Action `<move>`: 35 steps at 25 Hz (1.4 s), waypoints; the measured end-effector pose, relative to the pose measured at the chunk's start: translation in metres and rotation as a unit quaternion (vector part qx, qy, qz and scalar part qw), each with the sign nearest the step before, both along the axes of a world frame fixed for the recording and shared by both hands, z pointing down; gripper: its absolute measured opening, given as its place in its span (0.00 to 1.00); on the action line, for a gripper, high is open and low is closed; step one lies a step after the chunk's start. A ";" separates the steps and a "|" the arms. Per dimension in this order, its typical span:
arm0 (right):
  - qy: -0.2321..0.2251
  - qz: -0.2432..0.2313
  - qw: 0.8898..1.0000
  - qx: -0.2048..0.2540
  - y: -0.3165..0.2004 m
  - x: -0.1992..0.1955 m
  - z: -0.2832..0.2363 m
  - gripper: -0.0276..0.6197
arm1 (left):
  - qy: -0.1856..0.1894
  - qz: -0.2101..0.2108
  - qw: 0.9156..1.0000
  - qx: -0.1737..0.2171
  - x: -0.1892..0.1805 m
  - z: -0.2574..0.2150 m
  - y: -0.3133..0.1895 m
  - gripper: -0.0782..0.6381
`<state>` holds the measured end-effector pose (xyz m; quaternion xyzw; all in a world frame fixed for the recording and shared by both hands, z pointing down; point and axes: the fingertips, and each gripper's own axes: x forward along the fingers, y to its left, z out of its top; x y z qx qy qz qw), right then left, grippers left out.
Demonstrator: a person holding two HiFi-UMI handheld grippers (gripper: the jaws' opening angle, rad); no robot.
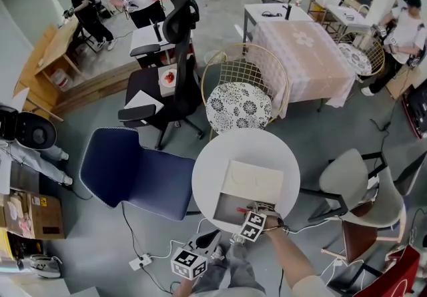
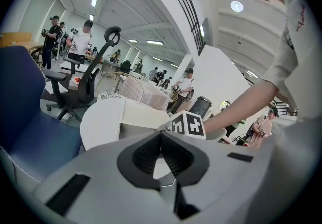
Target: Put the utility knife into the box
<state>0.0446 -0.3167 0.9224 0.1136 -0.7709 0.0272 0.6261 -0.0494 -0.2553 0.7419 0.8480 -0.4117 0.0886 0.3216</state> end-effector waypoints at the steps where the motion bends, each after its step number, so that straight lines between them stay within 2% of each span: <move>1: 0.000 0.000 1.000 -0.001 0.000 -0.001 0.000 0.25 | -0.001 0.001 1.000 0.000 -0.001 0.000 0.000 0.13; 5: 0.010 -0.016 1.000 0.007 0.003 0.001 -0.001 0.31 | 0.002 0.001 1.000 0.001 -0.003 -0.003 0.001 0.13; 20: 0.012 -0.005 0.998 0.055 0.002 0.000 -0.023 0.30 | 0.011 0.011 1.000 0.014 -0.003 -0.012 0.008 0.13; 29: 0.009 0.018 0.995 0.101 0.003 -0.001 -0.045 0.10 | 0.010 0.024 0.999 0.042 -0.006 -0.030 0.009 0.13; 35: 0.005 0.032 0.990 0.137 0.006 -0.004 -0.072 0.07 | 0.011 0.040 0.997 0.061 -0.004 -0.045 0.017 0.13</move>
